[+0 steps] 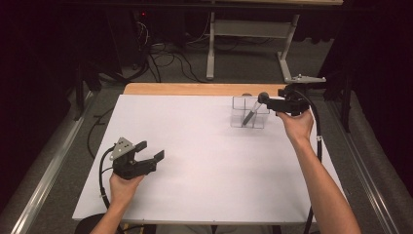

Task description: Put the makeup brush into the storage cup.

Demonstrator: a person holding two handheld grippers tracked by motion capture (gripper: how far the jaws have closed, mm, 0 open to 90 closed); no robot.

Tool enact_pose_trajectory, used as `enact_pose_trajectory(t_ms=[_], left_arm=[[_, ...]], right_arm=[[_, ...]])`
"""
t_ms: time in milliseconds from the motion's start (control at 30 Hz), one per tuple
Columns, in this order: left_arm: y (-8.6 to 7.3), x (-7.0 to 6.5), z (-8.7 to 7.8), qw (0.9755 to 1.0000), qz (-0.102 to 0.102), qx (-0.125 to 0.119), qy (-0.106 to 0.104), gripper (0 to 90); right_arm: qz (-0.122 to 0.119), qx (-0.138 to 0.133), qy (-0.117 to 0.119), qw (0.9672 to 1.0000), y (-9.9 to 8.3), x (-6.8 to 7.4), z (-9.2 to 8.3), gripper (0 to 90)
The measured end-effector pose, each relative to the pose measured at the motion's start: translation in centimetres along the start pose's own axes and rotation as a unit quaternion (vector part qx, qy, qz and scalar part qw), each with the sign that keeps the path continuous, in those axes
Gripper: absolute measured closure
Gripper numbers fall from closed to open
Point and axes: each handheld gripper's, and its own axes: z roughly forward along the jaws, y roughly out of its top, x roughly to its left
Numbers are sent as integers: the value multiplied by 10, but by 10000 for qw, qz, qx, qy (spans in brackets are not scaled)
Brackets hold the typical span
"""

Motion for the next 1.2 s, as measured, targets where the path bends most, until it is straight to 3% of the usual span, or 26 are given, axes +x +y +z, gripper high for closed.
enact_pose_trajectory(t_ms=[300,1200], left_arm=[[0,0,0,10000,1,-12,-1,219],[0,-1,0,10000,21,-5,14,217]], right_arm=[[-53,-225,43,9997,2,3,-12,307],[-130,-325,265,9990,-3,7,-33,322]])
